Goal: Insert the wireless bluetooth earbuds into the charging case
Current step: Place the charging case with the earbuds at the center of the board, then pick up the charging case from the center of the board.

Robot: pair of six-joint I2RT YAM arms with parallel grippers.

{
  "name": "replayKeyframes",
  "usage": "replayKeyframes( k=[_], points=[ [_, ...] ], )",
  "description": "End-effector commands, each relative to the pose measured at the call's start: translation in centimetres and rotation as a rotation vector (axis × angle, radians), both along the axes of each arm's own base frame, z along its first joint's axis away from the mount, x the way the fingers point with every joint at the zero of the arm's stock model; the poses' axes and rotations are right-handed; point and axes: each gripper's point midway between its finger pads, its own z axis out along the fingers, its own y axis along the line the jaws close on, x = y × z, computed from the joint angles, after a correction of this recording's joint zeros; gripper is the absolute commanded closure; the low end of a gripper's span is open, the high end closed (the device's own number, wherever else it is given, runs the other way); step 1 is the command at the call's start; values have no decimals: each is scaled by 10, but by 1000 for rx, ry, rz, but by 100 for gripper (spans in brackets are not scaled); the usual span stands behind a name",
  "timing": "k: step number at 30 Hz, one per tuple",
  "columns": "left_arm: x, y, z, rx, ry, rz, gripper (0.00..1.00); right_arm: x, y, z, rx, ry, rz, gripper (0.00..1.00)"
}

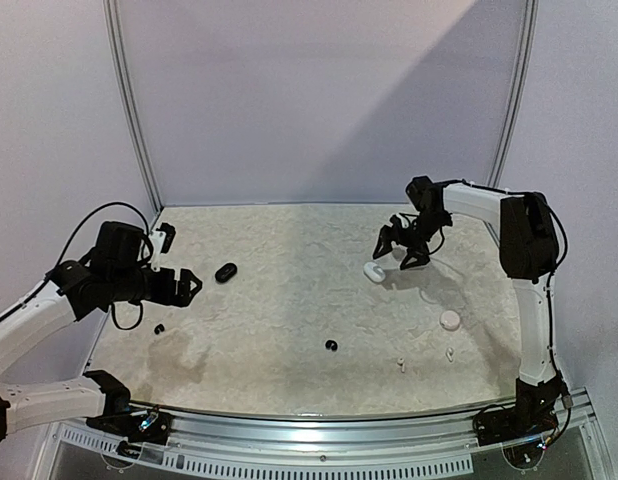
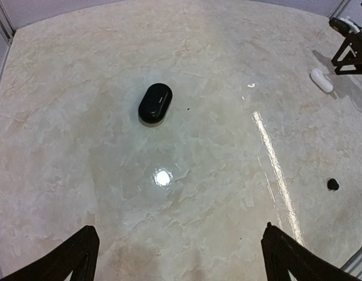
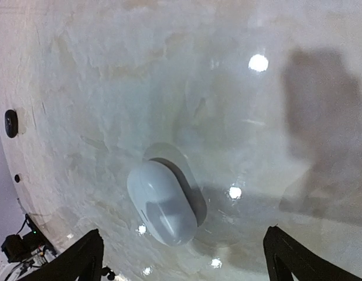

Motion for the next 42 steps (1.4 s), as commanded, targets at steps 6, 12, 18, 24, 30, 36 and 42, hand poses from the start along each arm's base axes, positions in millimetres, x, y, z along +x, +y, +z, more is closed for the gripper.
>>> replayKeyframes(
  k=[6, 12, 18, 24, 30, 36, 42],
  points=[
    [15, -45, 1, -10, 97, -301, 1, 31, -50, 87, -277, -318, -22, 1],
    [29, -54, -32, 171, 341, -510, 1, 9, -69, 116, -513, -514, 40, 1],
    [100, -43, -76, 328, 464, -479, 12, 0, -45, 121, -424, -602, 60, 1],
    [141, -34, -107, 430, 429, -468, 10, 0, -24, 105, -401, -576, 104, 1],
    [162, -25, -125, 418, 436, -437, 10, 0, -12, 98, -402, -566, 157, 1],
    [157, -26, -143, 413, 460, -479, 20, -4, -8, 96, -409, -565, 168, 1],
    [163, -27, -148, 398, 457, -495, 39, -9, -1, 95, -409, -566, 181, 1]
  ],
)
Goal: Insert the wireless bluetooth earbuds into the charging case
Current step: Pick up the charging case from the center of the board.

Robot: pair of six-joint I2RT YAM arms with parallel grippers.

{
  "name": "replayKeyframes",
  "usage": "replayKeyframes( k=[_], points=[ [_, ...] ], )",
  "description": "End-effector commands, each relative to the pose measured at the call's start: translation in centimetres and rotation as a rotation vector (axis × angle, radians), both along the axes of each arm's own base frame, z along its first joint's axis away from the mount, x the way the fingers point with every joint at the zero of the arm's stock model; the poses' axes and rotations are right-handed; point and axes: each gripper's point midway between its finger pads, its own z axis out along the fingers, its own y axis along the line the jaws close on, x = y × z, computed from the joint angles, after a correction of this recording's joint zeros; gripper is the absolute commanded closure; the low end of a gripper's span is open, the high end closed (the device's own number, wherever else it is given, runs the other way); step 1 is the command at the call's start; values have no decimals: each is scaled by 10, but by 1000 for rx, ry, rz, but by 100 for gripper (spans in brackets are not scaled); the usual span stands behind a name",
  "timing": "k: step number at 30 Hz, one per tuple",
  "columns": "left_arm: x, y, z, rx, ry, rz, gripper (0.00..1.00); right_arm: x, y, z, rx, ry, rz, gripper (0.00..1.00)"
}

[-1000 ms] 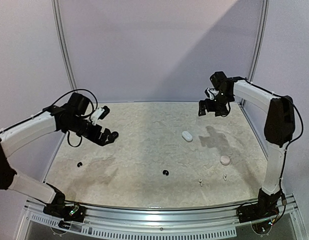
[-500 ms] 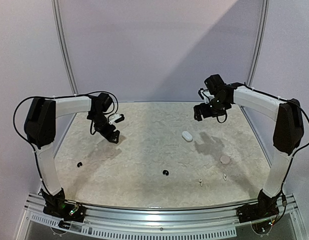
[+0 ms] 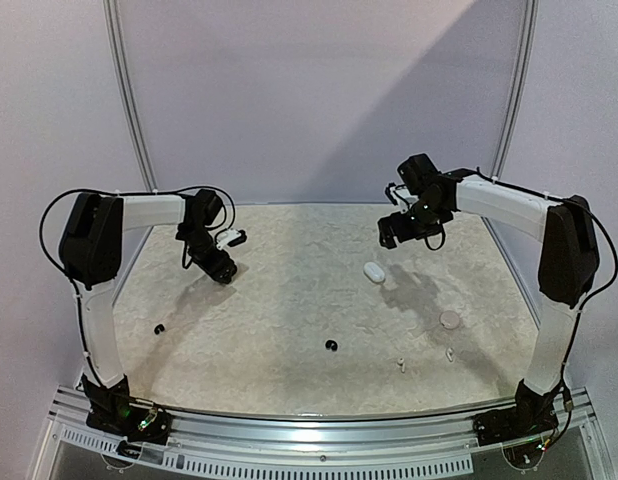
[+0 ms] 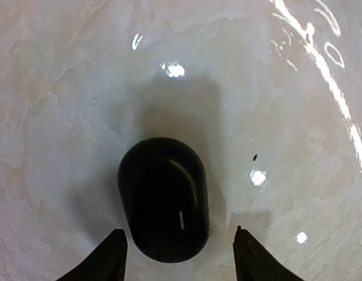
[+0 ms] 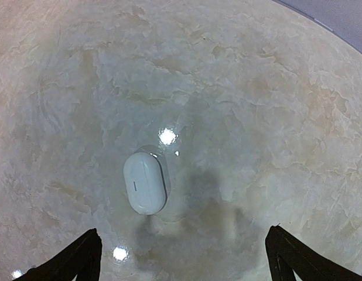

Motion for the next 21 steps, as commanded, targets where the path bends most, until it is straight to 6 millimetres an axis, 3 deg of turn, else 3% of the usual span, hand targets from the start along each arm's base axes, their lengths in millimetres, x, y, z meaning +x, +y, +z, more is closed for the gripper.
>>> replayKeyframes(
  k=[1, 11, 17, 21],
  points=[
    [9, -1, -7, -22, -5, -13, 41, 0, 10, 4, 0, -19, 17, 1],
    [7, 1, -12, -35, -8, -30, 53, -8, 21, 7, -10, -25, 30, 1],
    [7, -4, -10, -56, -21, -82, 70, -16, 27, 12, -20, -32, 36, 1],
    [-2, -14, 10, -106, -40, -195, 86, -20, 41, 26, 58, -40, 55, 1]
  ],
)
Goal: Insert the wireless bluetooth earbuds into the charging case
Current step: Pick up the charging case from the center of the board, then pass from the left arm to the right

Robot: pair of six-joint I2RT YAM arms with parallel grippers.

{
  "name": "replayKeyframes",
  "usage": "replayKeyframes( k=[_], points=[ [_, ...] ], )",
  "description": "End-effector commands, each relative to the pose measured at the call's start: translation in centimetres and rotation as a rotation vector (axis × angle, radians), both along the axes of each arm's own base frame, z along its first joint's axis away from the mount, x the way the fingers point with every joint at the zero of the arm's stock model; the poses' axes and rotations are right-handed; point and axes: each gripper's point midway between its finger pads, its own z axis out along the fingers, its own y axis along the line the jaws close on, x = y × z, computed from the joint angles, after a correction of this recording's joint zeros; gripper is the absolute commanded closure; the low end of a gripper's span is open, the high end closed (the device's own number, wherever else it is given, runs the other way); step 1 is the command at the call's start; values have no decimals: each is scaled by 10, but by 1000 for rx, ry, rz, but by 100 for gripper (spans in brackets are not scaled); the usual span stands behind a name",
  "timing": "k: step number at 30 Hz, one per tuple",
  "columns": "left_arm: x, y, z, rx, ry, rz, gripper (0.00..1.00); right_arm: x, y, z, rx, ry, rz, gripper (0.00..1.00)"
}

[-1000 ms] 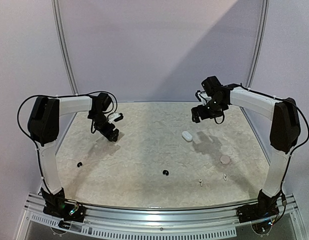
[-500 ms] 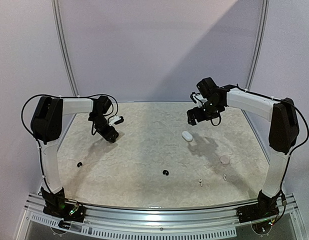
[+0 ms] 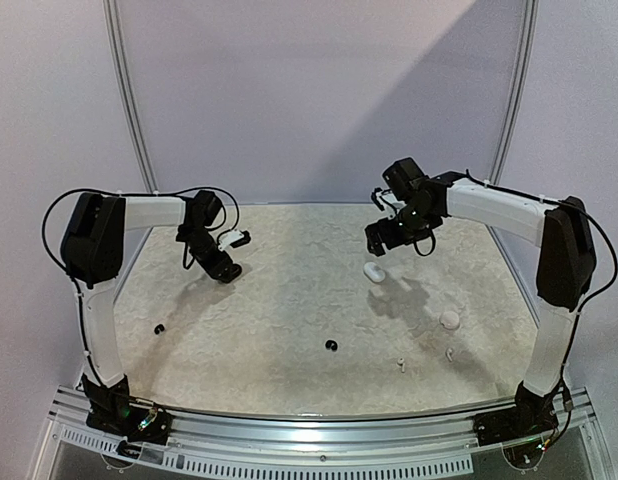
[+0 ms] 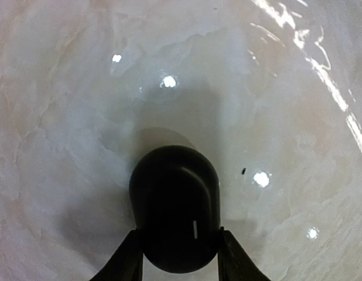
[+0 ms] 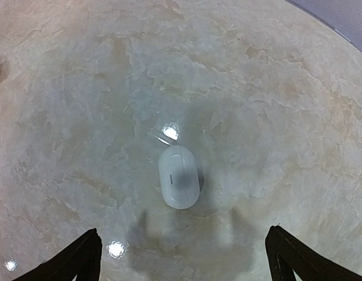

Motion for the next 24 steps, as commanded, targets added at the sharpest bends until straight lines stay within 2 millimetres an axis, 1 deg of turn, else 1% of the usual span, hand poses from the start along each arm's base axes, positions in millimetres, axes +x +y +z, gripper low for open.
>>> replayKeyframes(
  k=[1, 3, 5, 7, 8, 9, 11, 13, 14, 15, 16, 18, 19, 21, 23, 24],
  points=[
    [-11, -11, 24, -73, -38, -136, 89, -3, 18, 33, 117, -42, 8, 1],
    [-17, -18, 44, -105, -82, -198, 92, -3, 33, 51, 221, -57, 19, 1],
    [-27, -27, 69, -136, -130, -274, 93, 0, 48, 69, 339, -73, 22, 2],
    [-41, -37, 95, -164, -174, -362, 95, 0, 68, 89, 493, -73, 22, 6],
    [-51, -42, 112, -177, -205, -412, 96, -1, 81, 100, 582, -64, 30, 10],
    [-60, -46, 117, -179, -213, -461, 96, -2, 91, 109, 659, -51, 11, 13],
    [-79, -52, 142, -177, -287, -565, 96, -12, 123, 128, 780, -20, 66, 17],
    [-93, -59, 158, -168, -374, -653, 96, -26, 156, 137, 838, 27, 136, 20],
    [-97, -65, 165, -163, -420, -685, 96, -34, 172, 145, 859, 45, 181, 21],
    [-97, -67, 173, -158, -475, -694, 97, -43, 188, 146, 867, 71, 222, 21],
    [-97, -70, 180, -152, -520, -701, 97, -53, 201, 151, 879, 87, 268, 22],
    [-96, -77, 189, -136, -591, -708, 98, -68, 225, 147, 895, 129, 337, 23],
    [-95, -79, 191, -128, -614, -707, 99, -76, 233, 148, 909, 144, 367, 24],
    [-95, -82, 195, -117, -649, -708, 99, -84, 244, 144, 930, 173, 383, 26],
    [-98, -85, 197, -112, -667, -724, 100, -91, 253, 136, 927, 199, 385, 27],
    [-98, -87, 198, -111, -676, -728, 100, -93, 256, 128, 917, 214, 384, 27]
  ],
)
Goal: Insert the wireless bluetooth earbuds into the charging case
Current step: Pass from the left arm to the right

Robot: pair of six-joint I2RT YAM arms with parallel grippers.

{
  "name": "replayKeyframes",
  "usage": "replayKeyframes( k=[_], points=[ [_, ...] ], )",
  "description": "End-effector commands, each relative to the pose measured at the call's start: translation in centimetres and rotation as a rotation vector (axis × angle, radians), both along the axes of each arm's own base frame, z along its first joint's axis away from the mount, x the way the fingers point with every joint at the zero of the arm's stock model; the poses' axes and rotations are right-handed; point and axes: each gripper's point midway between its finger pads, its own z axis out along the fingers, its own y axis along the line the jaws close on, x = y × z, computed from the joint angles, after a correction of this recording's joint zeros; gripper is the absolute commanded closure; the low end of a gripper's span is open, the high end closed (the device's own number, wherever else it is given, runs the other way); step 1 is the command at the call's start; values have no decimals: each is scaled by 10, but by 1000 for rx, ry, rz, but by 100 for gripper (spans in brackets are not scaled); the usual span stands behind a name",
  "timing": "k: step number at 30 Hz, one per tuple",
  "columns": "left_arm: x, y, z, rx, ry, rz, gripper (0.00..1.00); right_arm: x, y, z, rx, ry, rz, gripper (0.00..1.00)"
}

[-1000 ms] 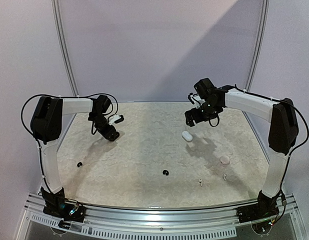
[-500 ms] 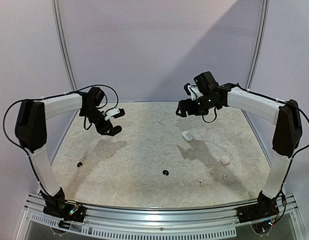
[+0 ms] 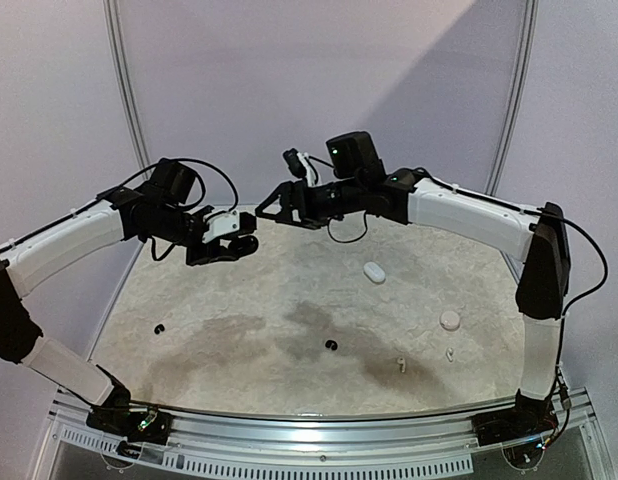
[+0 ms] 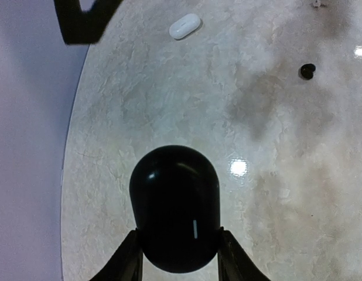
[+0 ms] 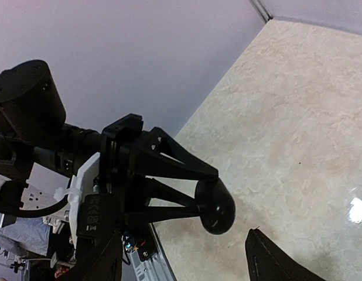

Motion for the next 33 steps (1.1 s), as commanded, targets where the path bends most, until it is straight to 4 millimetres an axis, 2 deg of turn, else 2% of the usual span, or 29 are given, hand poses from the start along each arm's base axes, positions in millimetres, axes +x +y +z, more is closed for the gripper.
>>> replayKeyframes(
  k=[1, 8, 11, 19, 23, 25, 28, 29, 30, 31, 32, 33],
  points=[
    [4, -10, 10, -3, -106, -25, 100, -9, 19, -29, -8, 95, 56, 28],
    [0, -14, 12, -4, -131, -31, 100, -14, 33, -54, -45, 146, 82, 35],
    [-1, -15, 13, -9, -136, -33, 100, -17, 37, -61, -47, 163, 94, 42],
    [2, -17, 17, -17, -164, -28, 100, -24, 45, -66, -39, 182, 136, 68],
    [1, -20, 20, -21, -177, -35, 100, -27, 47, -66, -28, 184, 166, 87],
    [-3, -21, 21, -21, -181, -49, 100, -29, 48, -63, -19, 173, 181, 100],
    [-11, -21, 21, -29, -179, -73, 100, -29, 46, -57, -14, 136, 189, 100],
    [-14, -20, 20, -33, -174, -80, 96, -29, 45, -54, -13, 117, 193, 100],
    [-17, -20, 21, -41, -169, -82, 82, -29, 43, -50, -11, 96, 200, 100],
    [-21, -20, 21, -56, -154, -80, 61, -29, 41, -45, -8, 80, 200, 100],
    [-24, -21, 23, -84, -126, -66, 33, -28, 39, -45, -14, 65, 200, 100],
    [-27, -21, 27, -110, -102, -52, 17, -27, 36, -43, -19, 50, 195, 100]
  ],
)
